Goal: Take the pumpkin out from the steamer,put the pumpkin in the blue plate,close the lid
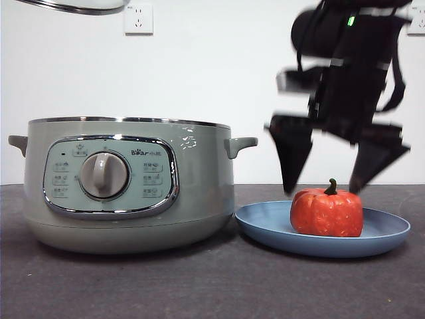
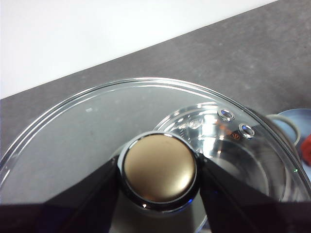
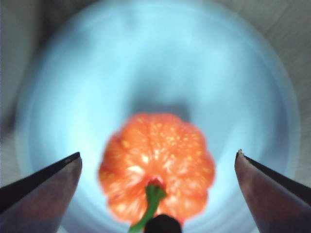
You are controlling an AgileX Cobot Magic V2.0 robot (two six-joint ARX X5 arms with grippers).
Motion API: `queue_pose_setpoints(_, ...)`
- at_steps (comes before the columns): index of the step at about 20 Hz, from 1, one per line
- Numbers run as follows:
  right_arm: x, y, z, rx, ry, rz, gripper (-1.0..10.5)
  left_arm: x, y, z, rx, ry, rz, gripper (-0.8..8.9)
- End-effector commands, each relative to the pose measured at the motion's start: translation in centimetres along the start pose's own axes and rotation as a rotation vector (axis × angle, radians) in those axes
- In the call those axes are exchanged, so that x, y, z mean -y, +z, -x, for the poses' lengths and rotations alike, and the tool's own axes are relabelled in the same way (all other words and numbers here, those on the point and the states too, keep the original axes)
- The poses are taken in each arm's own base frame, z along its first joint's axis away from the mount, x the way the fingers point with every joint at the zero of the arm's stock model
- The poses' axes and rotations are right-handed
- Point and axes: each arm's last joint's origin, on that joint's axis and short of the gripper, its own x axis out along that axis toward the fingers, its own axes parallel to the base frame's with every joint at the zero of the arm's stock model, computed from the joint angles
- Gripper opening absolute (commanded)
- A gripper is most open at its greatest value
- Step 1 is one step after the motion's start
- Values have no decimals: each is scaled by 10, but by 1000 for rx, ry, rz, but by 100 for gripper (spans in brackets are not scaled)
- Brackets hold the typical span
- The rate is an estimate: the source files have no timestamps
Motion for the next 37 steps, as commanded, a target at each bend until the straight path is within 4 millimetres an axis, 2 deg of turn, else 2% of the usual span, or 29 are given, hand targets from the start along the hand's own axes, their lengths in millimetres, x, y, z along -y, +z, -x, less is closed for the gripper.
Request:
queue_pose_setpoints(1, 0, -1, 26, 83, 9, -21, 599, 3, 10, -6, 79, -82, 16, -9)
queue_pose_setpoints(5, 3, -8, 83, 264, 26, -28, 599, 9, 16, -34, 57, -138, 38, -9)
queue_pose_setpoints(9, 6, -25, 140, 453, 43, -32, 599, 15, 15, -71, -9, -147, 40, -9)
queue_pose_setpoints(12, 8, -42, 173, 559, 50, -36, 599, 21, 12, -98, -28, -167, 44, -9)
queue_pose_setpoints(15, 10, -56, 195, 637, 53, -39, 598, 31, 9, -122, -58, -187, 49, -9)
queue_pose_setpoints(19, 11, -66, 208, 683, 56, -41, 598, 43, 3, -147, -111, -204, 40, -9)
queue_pose_setpoints(23, 11, -68, 208, 672, 54, -41, 598, 49, -5, -164, -165, -206, 50, -9)
queue_pose_setpoints(29, 11, -68, 208, 672, 54, -40, 598, 49, -13, -167, -198, -181, 47, -9)
queue_pose_setpoints(37, 11, -68, 208, 673, 54, -41, 598, 56, -39, -179, -219, -192, 68, -9)
